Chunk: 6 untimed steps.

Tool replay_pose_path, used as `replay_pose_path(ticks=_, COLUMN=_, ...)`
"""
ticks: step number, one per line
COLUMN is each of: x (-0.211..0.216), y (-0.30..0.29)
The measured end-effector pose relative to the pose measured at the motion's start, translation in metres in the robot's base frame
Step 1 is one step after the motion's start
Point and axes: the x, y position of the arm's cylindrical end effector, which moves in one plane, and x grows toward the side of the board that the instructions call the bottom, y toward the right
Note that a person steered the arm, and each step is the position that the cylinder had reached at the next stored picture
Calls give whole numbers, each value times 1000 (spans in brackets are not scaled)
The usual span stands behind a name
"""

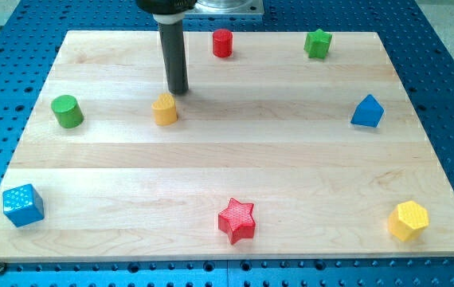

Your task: Push the heart towards the hexagon

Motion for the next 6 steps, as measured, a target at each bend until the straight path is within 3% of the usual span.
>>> replay_pose_path(ticks=1, x=25, y=-30)
replay_pose_path(ticks=2, x=89, y=16)
replay_pose_path(ticks=3, x=127, y=51)
replay_pose_path(ticks=4, x=125, y=-15)
replay_pose_path(ticks=5, x=162, y=17)
replay_pose_path(ticks=6, x=170, y=92)
